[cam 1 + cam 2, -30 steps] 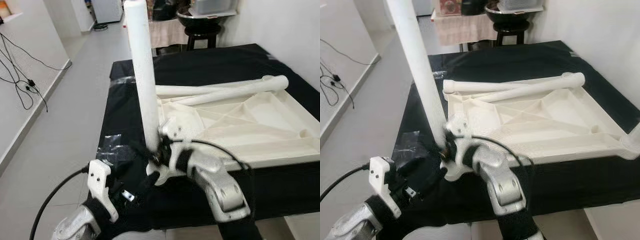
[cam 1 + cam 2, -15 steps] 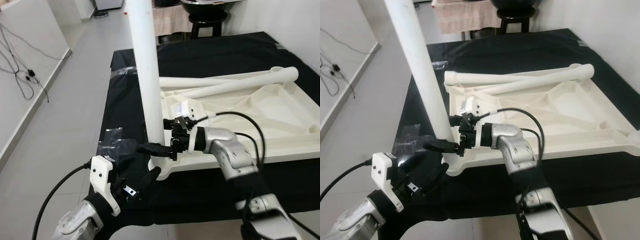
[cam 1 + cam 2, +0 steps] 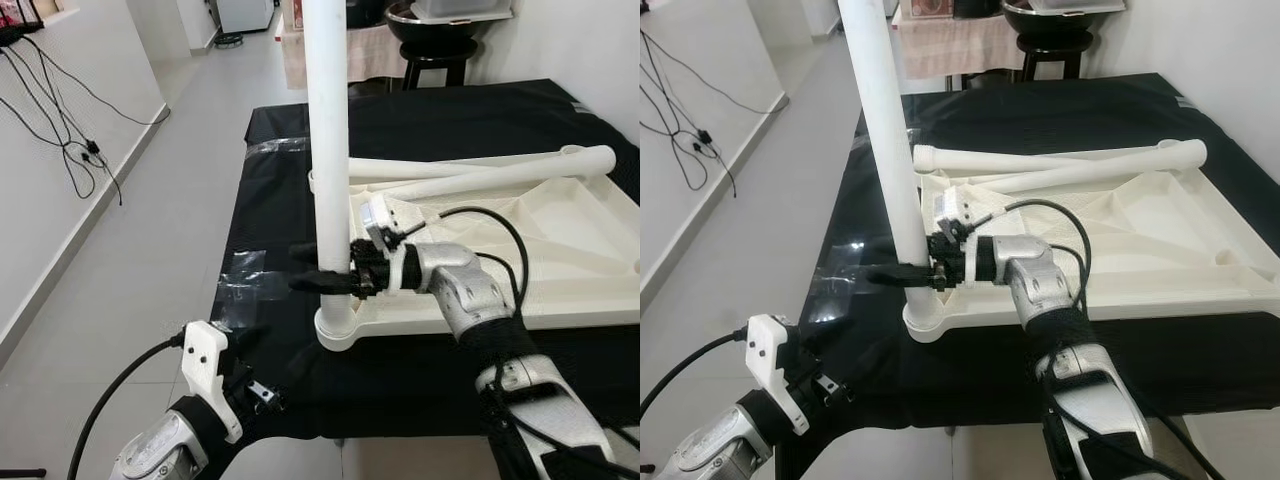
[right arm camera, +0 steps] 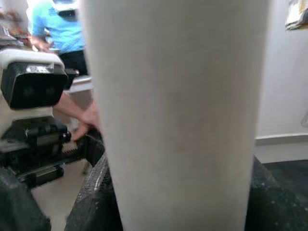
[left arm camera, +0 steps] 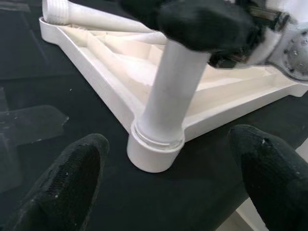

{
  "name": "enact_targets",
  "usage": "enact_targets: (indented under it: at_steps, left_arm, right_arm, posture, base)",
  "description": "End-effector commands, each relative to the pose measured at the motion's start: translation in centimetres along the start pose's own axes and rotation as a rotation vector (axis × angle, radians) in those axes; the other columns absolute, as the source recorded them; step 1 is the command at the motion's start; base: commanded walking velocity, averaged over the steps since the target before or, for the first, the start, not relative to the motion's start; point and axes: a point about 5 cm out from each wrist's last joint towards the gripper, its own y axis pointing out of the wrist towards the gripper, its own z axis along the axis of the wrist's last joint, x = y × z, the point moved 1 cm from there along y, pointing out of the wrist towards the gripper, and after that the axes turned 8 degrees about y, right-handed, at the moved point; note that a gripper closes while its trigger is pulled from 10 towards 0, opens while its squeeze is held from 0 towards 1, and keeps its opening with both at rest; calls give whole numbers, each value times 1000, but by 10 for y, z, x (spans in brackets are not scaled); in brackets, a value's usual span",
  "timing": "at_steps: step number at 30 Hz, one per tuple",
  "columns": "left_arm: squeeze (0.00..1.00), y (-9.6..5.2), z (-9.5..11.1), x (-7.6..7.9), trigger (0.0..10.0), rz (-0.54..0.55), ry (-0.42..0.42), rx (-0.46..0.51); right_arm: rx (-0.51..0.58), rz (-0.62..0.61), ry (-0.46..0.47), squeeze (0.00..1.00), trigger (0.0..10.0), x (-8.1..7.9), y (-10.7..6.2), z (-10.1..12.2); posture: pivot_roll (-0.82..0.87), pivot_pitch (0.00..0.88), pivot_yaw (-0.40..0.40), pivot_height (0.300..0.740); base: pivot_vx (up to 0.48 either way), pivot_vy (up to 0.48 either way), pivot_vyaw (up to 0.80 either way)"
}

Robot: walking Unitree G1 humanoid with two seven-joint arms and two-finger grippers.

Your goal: Building children table

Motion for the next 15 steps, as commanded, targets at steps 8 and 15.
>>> enact_targets:
  at_steps: [8, 15]
  left_arm:
    - [0, -5, 0, -4, 10000, 9, 34, -22]
    - [0, -3, -1, -6, 10000, -6, 42, -32]
  right_arm:
    - [-167, -789, 110, 0, 0, -56, 16, -69]
    - [-134, -754, 4, 0, 0, -40, 26, -55]
  posture:
    - [-24, 109, 79, 740]
    - [-8, 83, 70, 740]
  base:
    - [0, 0, 0]
    - [0, 0, 0]
